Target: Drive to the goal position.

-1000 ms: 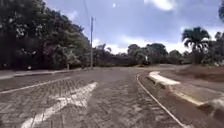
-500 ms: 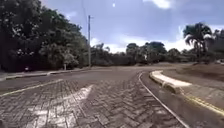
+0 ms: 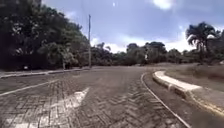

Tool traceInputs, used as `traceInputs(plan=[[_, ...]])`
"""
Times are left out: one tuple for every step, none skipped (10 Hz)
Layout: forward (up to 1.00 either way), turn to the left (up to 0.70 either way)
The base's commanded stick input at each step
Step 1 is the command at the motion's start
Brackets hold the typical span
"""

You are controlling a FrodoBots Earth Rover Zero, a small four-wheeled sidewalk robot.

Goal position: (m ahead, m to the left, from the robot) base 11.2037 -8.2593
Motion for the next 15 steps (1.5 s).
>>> traceInputs(plan=[[1.00,0.00],[1.00,0.00],[1.00,0.00],[1.00,0.00],[1.00,0.00],[1.00,0.00],[1.00,0.00],[1.00,0.00],[1.00,0.00],[1.00,0.00],[1.00,0.00],[1.00,0.00],[1.00,-0.17],[1.00,-0.11],[1.00,0.00]])
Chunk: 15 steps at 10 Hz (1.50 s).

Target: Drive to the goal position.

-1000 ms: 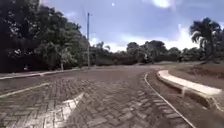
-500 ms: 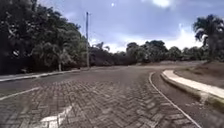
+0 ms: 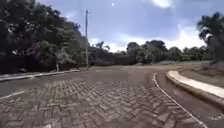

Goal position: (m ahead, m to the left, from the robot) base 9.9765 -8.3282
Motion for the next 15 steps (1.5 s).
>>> traceInputs(plan=[[1.00,-0.06],[1.00,-0.19],[1.00,-0.14],[1.00,0.00],[1.00,0.00],[1.00,0.00],[1.00,0.00],[1.00,0.00],[1.00,0.00],[1.00,0.00],[1.00,0.00],[1.00,0.00],[1.00,0.00],[1.00,0.00],[1.00,0.00]])
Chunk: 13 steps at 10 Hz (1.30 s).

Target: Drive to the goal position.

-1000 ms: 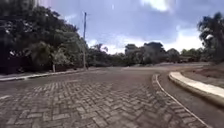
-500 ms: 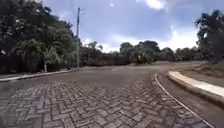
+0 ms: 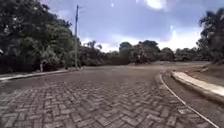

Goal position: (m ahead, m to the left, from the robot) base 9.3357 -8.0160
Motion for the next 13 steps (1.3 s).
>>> traceInputs(plan=[[1.00,0.00],[1.00,0.00],[1.00,0.00],[1.00,0.00],[1.00,0.00],[1.00,0.00],[1.00,0.00],[1.00,0.00],[1.00,0.00],[1.00,0.00],[1.00,0.00],[1.00,0.00],[1.00,0.00]])
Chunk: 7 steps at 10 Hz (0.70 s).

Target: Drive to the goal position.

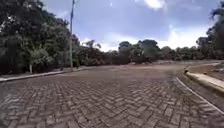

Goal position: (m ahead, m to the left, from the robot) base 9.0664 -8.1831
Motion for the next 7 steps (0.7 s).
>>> traceInputs(plan=[[1.00,0.00],[1.00,0.00],[1.00,0.00],[1.00,0.00],[1.00,-0.20],[1.00,-0.07],[1.00,0.00]])
